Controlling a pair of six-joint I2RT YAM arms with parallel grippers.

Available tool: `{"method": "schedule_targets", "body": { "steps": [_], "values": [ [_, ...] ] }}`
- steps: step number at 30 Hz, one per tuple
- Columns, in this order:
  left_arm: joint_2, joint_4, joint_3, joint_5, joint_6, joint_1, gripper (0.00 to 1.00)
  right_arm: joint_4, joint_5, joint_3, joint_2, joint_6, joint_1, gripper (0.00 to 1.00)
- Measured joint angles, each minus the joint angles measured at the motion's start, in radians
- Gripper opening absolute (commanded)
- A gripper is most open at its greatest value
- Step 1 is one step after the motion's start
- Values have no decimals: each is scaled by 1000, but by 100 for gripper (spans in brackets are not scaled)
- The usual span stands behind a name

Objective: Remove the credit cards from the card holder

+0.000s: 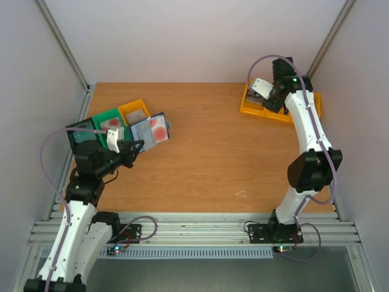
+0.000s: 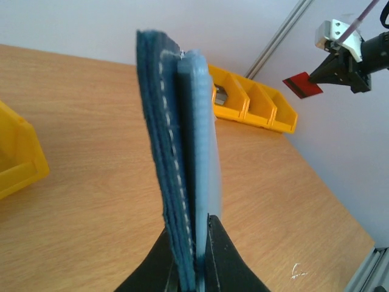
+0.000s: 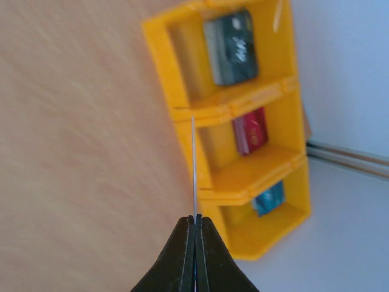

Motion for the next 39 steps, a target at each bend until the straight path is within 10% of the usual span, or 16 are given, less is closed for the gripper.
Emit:
{"method": "schedule_targets", "body": {
  "steps": [20,33,39],
  "values": [
    [482,77,280,57,90,14,0,676,32,213,622,-388,-248,1],
    [539,74,286,56,123,14,0,711,3,221,717,-432,-248,3],
    [541,72,286,53,133,17,0,729,-10,215,717,-460,-251,53]
  ]
}}
